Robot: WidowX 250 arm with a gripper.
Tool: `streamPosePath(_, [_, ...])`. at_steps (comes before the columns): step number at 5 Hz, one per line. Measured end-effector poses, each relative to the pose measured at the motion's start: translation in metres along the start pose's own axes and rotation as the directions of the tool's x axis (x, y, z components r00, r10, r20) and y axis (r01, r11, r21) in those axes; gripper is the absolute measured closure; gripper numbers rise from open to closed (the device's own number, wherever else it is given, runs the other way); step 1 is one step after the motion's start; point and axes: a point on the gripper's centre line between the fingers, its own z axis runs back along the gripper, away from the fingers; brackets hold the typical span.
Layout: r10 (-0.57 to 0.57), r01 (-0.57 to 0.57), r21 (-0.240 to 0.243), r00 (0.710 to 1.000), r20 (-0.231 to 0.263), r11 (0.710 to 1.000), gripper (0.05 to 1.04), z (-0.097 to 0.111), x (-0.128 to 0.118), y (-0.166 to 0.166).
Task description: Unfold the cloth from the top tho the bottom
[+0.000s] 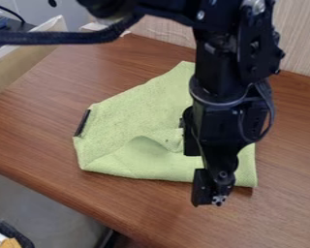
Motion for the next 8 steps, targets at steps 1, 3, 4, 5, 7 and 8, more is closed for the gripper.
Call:
streamPosePath(1, [0.003, -0.003, -0.011, 1.0, -0.013, 1.0, 0.083, -0.004, -0.001, -0.001])
streamPosePath(3, [0.029, -0.029, 0.01, 0.999, -0.025, 1.0, 0.083, -0.014, 0.007, 0.018])
streamPosePath(4, [0.07, -0.069, 0.045, 0.997, -0.024, 0.997, 0.083, -0.025, 0.008, 0.041])
streamPosePath(5, [0.105, -0.104, 0.054, 0.994, -0.013, 0.993, 0.083, -0.033, 0.008, 0.057])
streamPosePath(7, [0.129, -0.129, 0.042, 0.992, -0.01, 0.991, 0.083, -0.05, 0.019, 0.083])
streamPosePath(8, [0.137, -0.137, 0.048, 0.991, -0.003, 0.989, 0.083, -0.049, 0.025, 0.09])
